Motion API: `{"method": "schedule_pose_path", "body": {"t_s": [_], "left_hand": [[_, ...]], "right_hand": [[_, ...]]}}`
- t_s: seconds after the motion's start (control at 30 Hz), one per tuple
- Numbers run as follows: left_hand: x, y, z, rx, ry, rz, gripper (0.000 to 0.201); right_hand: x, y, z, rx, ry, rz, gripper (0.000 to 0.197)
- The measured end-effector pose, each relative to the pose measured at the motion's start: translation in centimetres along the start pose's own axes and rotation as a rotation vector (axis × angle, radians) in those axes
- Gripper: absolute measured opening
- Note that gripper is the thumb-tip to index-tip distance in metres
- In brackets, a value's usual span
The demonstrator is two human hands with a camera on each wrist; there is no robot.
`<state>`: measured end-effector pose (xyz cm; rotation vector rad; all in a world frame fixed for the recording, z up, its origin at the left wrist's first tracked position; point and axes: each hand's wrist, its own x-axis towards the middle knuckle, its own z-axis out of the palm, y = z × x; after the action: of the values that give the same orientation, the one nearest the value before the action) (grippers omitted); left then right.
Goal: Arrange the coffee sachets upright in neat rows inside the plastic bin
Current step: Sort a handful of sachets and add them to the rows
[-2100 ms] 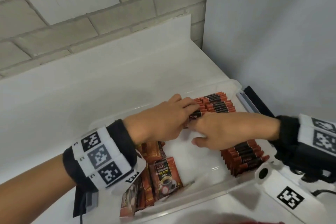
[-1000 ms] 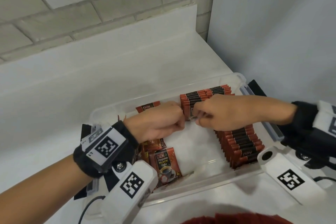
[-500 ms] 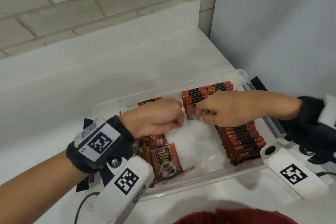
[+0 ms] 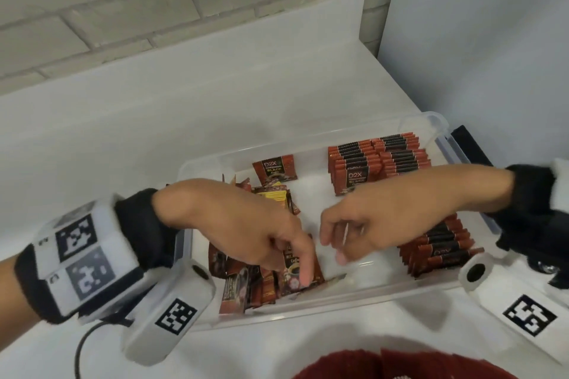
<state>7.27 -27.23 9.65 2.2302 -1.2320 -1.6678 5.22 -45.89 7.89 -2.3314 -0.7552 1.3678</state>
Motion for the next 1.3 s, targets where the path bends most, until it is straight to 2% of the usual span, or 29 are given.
{"method": "schedule_pose_path", "body": {"t_s": [0.1, 0.17, 0.27, 0.33, 0.4, 0.47, 0.57, 0.63, 0.83, 1.07, 1.13, 1.2, 1.3], "left_hand": [[-0.7, -0.9, 0.3, 0.104, -0.035, -0.064, 0.052], [-1.0, -1.5, 0.6, 0.185, -0.052, -0.103, 0.067], [-0.7, -2.1, 1.2, 0.239, -0.063, -0.146, 0.078], [-0.2, -2.3, 1.6, 0.282, -0.038, -0.182, 0.078], [0.4, -2.4, 1.9, 0.337, -0.009, -0.207, 0.074], [0.9, -2.6, 2.1, 0.385, 0.004, -0.212, 0.066], [1.2, -2.8, 2.1, 0.409, 0.04, -0.189, 0.049], [1.2, -3.1, 2.1, 0.42, 0.071, -0.161, 0.04], [1.2, -3.5, 2.0, 0.489, 0.096, -0.08, 0.024], [0.0, -3.1, 0.5, 0.435, 0.19, 0.007, 0.021], [-0.6, -2.7, -0.3, 0.359, 0.242, 0.042, 0.021], [-1.5, -2.2, -1.4, 0.222, 0.307, 0.078, 0.022], [-2.5, -1.6, -2.9, 0.059, 0.405, 0.06, 0.022]], "right_hand": [[1.1, -0.9, 1.0, -0.102, -0.132, 0.012, 0.063], [2.0, -1.3, 1.5, -0.155, -0.098, 0.025, 0.074], [3.2, -1.7, 2.0, -0.172, -0.021, 0.042, 0.095], [3.9, -2.0, 2.2, -0.162, 0.01, 0.05, 0.097], [4.5, -2.3, 2.2, -0.184, 0.034, 0.064, 0.092], [5.1, -2.5, 2.2, -0.195, 0.04, 0.075, 0.089], [5.7, -2.7, 2.0, -0.145, -0.018, 0.111, 0.096], [5.9, -2.6, 1.6, -0.109, -0.036, 0.137, 0.081], [5.8, -2.0, 1.3, 0.161, -0.096, 0.109, 0.012], [4.1, -1.1, -0.1, 0.457, 0.043, 0.082, 0.016], [3.4, -0.5, -0.4, 0.529, 0.114, 0.064, 0.012], [3.0, -0.1, -0.4, 0.64, 0.173, 0.035, 0.019], [2.4, 0.0, -0.1, 0.917, 0.207, -0.024, 0.021]]}}
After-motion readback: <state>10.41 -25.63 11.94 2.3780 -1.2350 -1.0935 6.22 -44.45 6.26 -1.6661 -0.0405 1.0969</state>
